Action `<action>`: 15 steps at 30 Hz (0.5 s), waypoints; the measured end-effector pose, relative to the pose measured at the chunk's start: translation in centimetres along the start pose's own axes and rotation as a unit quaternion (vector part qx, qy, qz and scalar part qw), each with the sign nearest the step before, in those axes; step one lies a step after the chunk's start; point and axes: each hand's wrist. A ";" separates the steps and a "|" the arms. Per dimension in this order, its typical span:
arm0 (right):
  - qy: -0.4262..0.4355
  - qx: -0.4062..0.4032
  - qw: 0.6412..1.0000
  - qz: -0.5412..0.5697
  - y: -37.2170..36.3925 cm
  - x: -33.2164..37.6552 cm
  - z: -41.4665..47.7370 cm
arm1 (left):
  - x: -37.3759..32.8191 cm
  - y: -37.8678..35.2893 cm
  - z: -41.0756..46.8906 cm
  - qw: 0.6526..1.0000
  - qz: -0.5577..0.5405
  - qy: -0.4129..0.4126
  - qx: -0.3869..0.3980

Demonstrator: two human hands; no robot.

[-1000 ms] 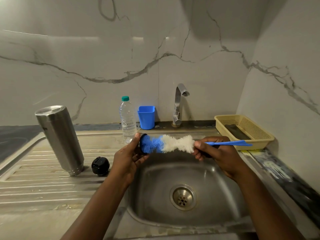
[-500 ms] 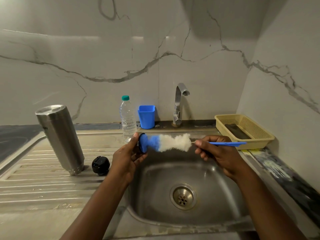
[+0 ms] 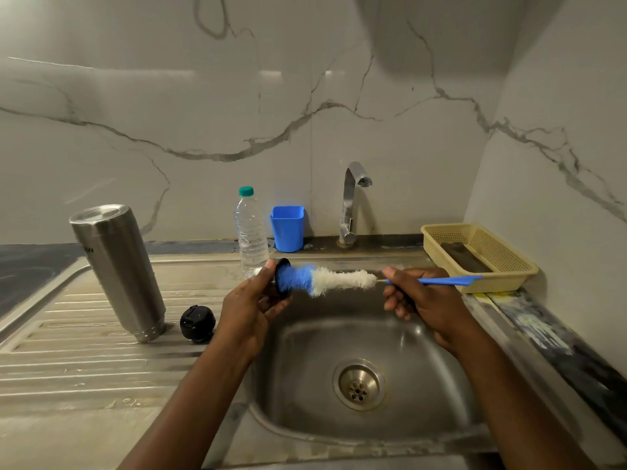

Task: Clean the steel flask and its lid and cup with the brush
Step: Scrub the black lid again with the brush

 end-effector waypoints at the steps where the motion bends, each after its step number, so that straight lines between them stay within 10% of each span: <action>1: 0.004 0.017 1.000 0.012 0.1 0.1 -0.1 | 0.0 0.1 0.0 1.000 -0.003 0.003 -0.001; 15: -0.025 -0.032 0.999 0.002 -0.2 -0.3 0.2 | -0.1 -0.2 -0.4 0.999 -0.011 0.018 0.035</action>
Point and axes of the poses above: each hand's wrist, its own z-axis towards the middle knuckle, its own y-axis out of the back of the hand, x = y × z, and after that the axes turned 2 degrees about -x, right-handed
